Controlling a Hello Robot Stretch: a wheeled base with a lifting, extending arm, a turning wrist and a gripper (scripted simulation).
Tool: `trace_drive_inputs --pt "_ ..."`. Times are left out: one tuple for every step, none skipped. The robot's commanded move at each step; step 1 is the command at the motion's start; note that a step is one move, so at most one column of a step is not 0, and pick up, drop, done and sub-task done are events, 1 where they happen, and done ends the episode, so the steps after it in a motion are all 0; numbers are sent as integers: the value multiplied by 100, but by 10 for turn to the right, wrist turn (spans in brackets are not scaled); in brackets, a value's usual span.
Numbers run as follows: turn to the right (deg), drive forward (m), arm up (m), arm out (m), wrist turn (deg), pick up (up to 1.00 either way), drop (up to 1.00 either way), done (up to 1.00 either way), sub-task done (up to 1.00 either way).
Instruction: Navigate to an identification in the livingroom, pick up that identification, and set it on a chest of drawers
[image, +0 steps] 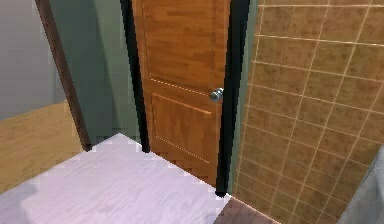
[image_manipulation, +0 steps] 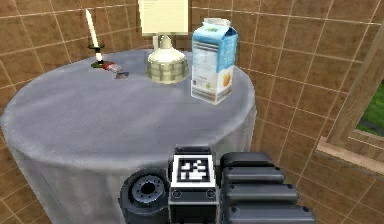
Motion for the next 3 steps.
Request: trace_drive_inputs --pt "-450 0 0 0 0 0 0 0 0" --pt "-450 0 0 0 0 0 0 0 0" --pt "-180 0 0 0 0 0 0 0 0"
